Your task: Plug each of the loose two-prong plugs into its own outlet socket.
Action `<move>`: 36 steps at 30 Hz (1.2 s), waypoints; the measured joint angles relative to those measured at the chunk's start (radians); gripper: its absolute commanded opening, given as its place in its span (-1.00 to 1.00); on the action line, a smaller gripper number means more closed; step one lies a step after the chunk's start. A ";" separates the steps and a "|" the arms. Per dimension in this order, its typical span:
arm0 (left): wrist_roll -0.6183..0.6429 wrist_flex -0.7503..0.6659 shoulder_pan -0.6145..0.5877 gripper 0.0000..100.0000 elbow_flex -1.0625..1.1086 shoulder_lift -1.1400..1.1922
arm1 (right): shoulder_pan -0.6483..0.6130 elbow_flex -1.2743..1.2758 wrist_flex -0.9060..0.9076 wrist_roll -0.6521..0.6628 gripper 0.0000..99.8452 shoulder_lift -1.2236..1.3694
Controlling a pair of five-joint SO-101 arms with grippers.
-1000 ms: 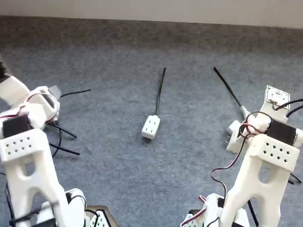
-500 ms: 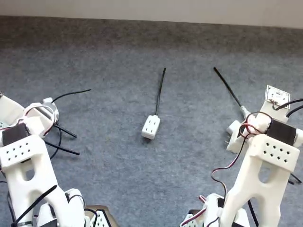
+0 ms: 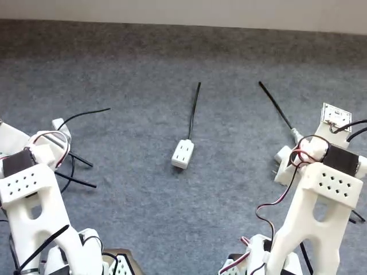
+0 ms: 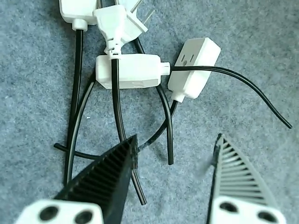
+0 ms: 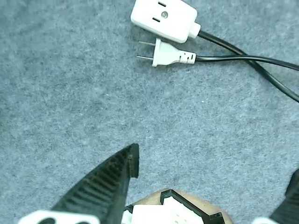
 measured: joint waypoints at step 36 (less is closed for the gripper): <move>0.068 0.262 -0.061 -0.47 -0.506 0.755 | 0.000 0.069 -0.063 0.000 -0.09 0.002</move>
